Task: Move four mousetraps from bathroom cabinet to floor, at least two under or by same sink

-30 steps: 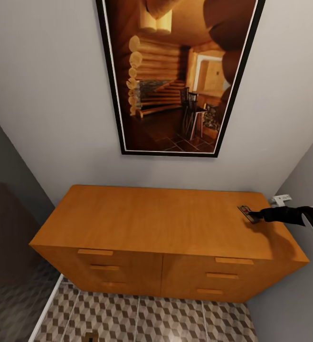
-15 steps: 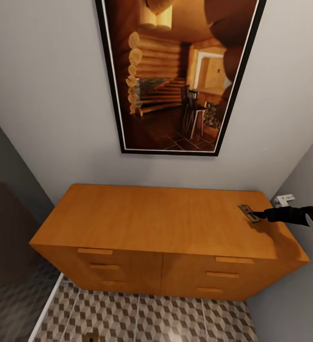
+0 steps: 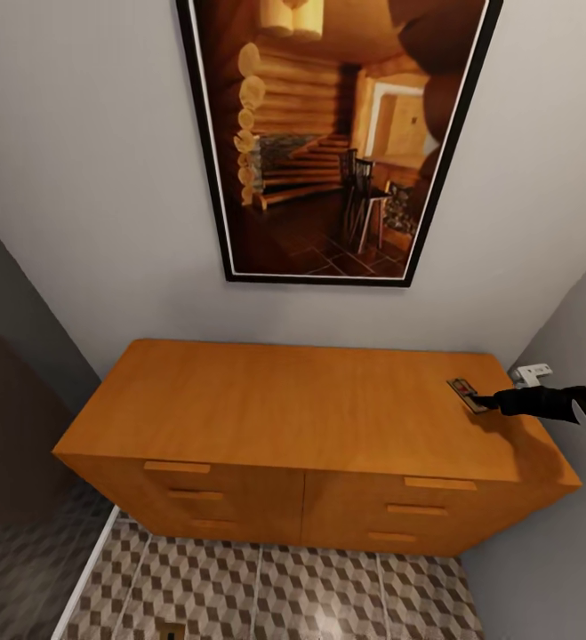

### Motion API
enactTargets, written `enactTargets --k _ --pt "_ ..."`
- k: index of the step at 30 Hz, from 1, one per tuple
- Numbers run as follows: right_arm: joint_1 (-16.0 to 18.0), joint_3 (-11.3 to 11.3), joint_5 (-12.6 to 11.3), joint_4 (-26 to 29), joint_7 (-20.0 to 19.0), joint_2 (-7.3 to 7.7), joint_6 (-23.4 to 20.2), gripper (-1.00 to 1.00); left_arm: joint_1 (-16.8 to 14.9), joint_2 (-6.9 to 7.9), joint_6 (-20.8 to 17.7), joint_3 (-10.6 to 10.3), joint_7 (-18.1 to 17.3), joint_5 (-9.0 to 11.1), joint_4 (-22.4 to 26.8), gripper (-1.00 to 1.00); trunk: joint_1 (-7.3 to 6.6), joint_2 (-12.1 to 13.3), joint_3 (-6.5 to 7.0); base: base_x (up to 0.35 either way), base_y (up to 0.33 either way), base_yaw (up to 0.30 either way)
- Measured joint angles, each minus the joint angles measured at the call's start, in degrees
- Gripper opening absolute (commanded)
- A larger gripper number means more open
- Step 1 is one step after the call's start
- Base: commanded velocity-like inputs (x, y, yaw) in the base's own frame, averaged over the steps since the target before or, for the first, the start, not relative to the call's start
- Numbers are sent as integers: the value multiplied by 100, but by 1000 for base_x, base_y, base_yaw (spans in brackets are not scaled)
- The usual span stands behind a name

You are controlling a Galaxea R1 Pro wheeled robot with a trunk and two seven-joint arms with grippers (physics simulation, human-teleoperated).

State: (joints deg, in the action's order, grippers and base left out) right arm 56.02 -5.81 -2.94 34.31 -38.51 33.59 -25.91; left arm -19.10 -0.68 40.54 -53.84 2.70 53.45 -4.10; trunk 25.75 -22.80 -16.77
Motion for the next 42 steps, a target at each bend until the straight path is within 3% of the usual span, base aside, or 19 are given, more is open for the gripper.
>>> enactTargets --k 10,42 --pt "0 0 0 0 0 0 26 100 0 3 -1 0 0 1 -1 -100 -2 -1 -74 47 0 0" --pt "0 -9 0 -9 9 -23 62 100 0 4 0 -1 0 1 -1 -100 0 0 -88 39 0 0"
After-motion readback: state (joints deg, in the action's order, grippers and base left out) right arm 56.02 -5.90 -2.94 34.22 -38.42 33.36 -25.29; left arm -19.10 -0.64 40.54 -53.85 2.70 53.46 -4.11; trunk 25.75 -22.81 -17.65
